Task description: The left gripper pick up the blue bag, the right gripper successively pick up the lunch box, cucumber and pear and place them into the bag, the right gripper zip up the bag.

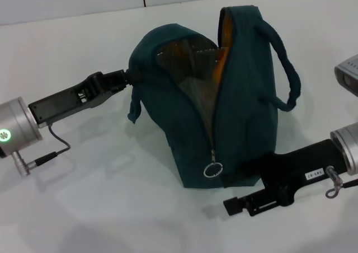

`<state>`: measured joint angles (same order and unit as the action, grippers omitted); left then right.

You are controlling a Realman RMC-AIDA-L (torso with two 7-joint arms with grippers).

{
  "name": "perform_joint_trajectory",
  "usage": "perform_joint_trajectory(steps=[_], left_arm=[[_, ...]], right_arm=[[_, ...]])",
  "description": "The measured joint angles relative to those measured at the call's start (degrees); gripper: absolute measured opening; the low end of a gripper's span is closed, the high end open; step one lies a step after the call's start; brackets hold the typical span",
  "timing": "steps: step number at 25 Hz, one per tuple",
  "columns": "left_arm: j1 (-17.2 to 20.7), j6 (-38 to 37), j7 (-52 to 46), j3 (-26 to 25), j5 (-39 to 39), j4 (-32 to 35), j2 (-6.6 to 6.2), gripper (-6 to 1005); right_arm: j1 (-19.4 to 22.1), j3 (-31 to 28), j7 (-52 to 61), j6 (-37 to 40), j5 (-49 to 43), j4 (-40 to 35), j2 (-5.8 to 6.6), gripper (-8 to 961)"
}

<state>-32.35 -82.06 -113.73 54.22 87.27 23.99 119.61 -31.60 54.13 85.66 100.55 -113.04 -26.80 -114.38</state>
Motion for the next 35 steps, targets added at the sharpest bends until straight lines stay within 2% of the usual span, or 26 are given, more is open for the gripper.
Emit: perform_joint_trajectory(steps=[7,15,30,35], left_arm=[[0.1,0.0,0.0,0.0,0.0,0.1,0.02,69],[0.0,-0.3,-0.2,0.0,-0.6,0.0,0.01,70],[0.1,-1.6,-1.5,0.3,-1.5,-0.5,0.17,70],[0.2,-2.0,-1.6,0.2,-1.5,-0.5,0.19,69]], right_arm=[[0.0,0.3,2.9,5.0,-1.0,0.0,0.58,694],[1.3,0.0,5.0,1.7,-4.2,0.0,0.55,694],[1.4,-0.3,4.0,-6.2,-2.9,0.1,-1.30,693],[2.2,-0.5,2.0,-6.8,0.3,0.1,-1.26,693]])
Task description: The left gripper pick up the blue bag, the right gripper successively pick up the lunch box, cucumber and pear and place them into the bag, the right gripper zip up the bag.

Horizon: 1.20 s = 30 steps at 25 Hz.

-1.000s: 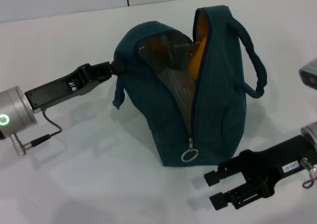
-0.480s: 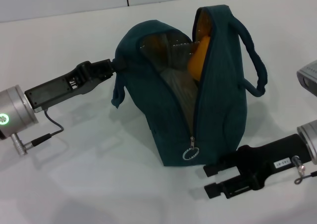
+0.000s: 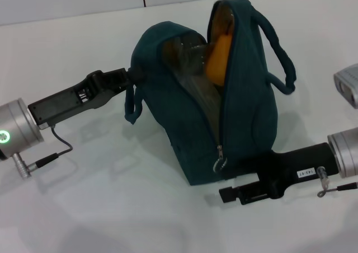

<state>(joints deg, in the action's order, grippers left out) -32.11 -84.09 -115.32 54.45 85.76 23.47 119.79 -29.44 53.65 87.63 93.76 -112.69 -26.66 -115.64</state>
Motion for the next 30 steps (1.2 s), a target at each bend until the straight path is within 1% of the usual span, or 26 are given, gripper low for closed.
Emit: perform_joint_trajectory(steps=[8,15,22,26,30], left_arm=[[0.3,0.0,0.0,-0.1,0.0,0.0,0.00,69],[0.9,-0.1,0.2,-0.1,0.0,0.0,0.00,70],[1.3,-0.2,0.3,-0.1,0.0,0.0,0.00,69],[1.4,-0.2,0.3,-0.2,0.0,0.0,-0.06,69],[1.4,-0.2,0.4,-0.2,0.0,0.1,-0.09,69]], right_arm=[[1.6,0.1,-4.4,-0.4,5.2,0.1,-0.02,693],[1.2,0.2,-6.4,-1.1,6.2,2.2,0.00,694],[1.2,0.4,-6.4,-1.4,6.3,2.3,-0.03,694],[1.7,-0.1,-6.2,-1.3,6.3,2.2,0.31,633],[1.8,-0.1,-6.2,-1.3,6.4,2.0,0.37,581]])
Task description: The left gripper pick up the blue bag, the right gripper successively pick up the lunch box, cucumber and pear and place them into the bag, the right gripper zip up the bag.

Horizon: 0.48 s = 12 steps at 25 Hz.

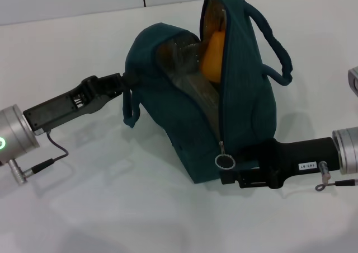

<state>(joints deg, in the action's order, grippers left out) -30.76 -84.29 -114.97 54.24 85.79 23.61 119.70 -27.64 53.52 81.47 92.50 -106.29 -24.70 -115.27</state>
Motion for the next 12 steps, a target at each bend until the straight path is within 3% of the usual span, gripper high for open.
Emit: perform_joint_trajectory(steps=[12], left_arm=[[0.0,0.4,0.0,0.0,-0.6,0.3,-0.25,69]], right_arm=[[0.4,0.0,0.3,-0.2,0.0,-0.1,0.36,480]])
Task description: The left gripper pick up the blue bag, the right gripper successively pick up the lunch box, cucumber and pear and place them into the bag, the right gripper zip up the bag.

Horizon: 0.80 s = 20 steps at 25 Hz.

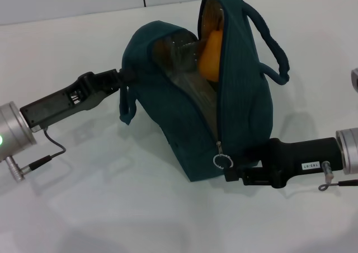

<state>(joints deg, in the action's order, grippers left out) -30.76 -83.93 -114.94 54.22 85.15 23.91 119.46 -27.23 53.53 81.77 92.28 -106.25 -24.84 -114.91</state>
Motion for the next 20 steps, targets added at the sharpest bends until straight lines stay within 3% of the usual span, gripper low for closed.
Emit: perform_joint_trajectory(steps=[2,5,10,15,20], left_arm=[[0.0,0.0,0.0,0.0,0.0,0.0,-0.01,69],[0.1,0.1,0.1,0.0,0.0,0.0,-0.01,69],[0.3,0.1,0.1,0.0,-0.1,0.0,0.00,69],[0.5,-0.1,0.2,0.1,-0.1,0.0,0.05,69],[0.6,-0.2,0.3,0.3,-0.1,0.0,0.16,70]], right_arm=[[0.3,-0.1,0.0,0.0,0.0,-0.1,0.09,475],[0.4,-0.7,0.0,0.0,0.0,-0.1,0.13,360],[0.5,-0.8,0.0,-0.5,0.0,-0.2,-0.02,248],[0.5,-0.8,0.1,-1.4,0.0,0.0,-0.26,181],[0.1,-0.8,0.3,-2.5,0.0,0.3,-0.42,181]])
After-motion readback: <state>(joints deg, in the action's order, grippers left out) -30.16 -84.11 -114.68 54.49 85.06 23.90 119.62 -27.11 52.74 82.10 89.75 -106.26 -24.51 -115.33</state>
